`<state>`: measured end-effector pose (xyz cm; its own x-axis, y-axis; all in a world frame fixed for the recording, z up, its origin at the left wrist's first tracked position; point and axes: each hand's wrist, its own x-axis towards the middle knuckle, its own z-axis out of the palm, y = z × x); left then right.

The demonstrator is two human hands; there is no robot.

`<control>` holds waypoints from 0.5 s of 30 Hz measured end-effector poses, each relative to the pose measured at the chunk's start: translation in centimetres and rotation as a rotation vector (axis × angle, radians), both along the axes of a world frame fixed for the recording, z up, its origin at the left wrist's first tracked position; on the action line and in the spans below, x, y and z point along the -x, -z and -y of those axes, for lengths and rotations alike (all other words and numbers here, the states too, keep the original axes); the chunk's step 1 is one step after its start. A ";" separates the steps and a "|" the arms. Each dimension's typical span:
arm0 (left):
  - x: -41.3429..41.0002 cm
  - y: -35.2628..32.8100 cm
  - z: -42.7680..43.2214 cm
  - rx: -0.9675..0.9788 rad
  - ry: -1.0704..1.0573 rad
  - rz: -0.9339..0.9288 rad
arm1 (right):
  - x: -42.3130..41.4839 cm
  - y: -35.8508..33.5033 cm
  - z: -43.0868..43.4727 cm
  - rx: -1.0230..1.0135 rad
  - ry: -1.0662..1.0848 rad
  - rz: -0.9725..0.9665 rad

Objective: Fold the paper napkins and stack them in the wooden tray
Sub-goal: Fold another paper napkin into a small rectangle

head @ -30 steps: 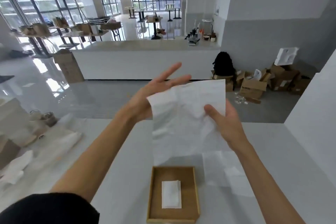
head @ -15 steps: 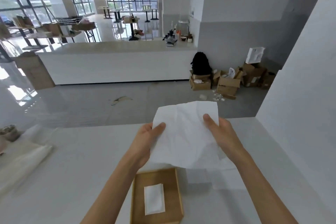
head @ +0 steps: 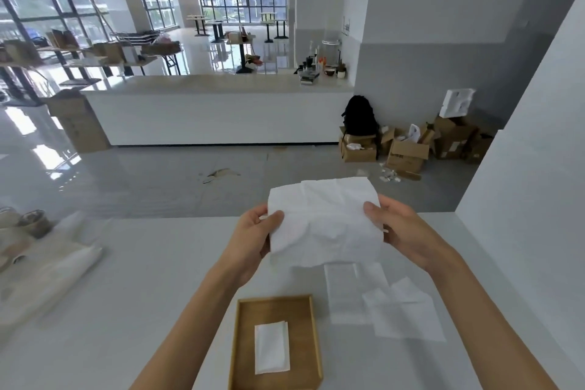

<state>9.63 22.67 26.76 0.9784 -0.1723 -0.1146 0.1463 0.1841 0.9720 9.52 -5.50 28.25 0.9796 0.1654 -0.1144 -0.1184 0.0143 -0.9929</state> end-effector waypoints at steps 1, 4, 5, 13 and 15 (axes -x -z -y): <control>0.2 0.1 -0.3 0.019 -0.019 -0.011 | 0.1 0.3 -0.3 0.010 -0.035 -0.006; 0.8 -0.2 -1.1 -0.008 -0.014 0.005 | 0.3 0.5 -0.8 -0.024 -0.030 0.021; 1.1 -0.4 -1.5 -0.011 0.001 0.020 | 0.4 0.4 -1.0 -0.048 -0.017 0.045; 1.4 -3.3 -3.1 0.109 0.132 0.260 | 1.3 -3.2 -1.4 -0.121 0.090 0.337; 1.3 -4.1 -3.2 0.080 0.113 0.326 | 1.6 -4.3 -1.4 -0.052 0.067 0.437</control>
<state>8.37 25.90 30.89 0.9357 -0.2772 0.2183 -0.1451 0.2618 0.9542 7.88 -4.15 32.57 0.9427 0.0948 0.3200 0.3156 0.0588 -0.9471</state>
